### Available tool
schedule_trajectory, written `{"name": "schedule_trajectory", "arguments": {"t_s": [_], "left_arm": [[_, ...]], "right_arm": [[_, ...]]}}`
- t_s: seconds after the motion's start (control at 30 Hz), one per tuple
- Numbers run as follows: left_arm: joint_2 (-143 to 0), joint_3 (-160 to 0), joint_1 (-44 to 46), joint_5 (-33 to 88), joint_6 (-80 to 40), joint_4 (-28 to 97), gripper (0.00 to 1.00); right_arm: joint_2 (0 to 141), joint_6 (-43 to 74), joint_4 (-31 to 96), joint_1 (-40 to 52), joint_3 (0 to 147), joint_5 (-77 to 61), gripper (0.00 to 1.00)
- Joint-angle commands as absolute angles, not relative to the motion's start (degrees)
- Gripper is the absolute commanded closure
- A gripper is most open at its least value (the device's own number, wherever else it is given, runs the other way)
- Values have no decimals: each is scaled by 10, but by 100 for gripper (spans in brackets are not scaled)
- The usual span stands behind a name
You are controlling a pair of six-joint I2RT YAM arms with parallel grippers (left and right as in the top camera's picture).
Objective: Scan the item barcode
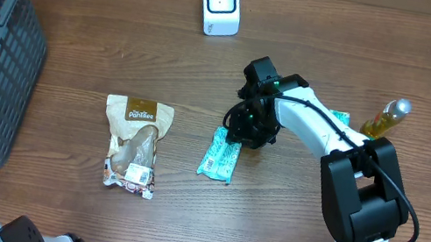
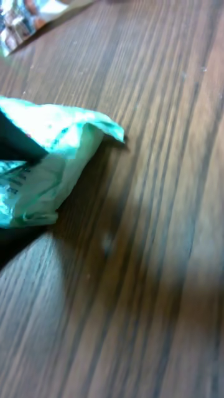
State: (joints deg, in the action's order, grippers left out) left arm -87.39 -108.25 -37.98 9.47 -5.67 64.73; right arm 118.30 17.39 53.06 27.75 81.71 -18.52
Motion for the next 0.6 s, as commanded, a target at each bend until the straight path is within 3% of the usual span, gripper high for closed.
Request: {"name": "schedule_trajectory", "arguments": {"t_s": [0.0, 0.2, 0.57], "left_arm": [[-876, -1079, -379, 101, -60, 645, 0], [-876, -1079, -379, 101, -60, 645, 1], [-876, -1079, -379, 101, -60, 645, 0]], "right_arm": [[1171, 171, 516, 276, 808, -186, 83], [1139, 150, 506, 276, 808, -186, 96], [999, 89, 507, 284, 808, -185, 96]]}}
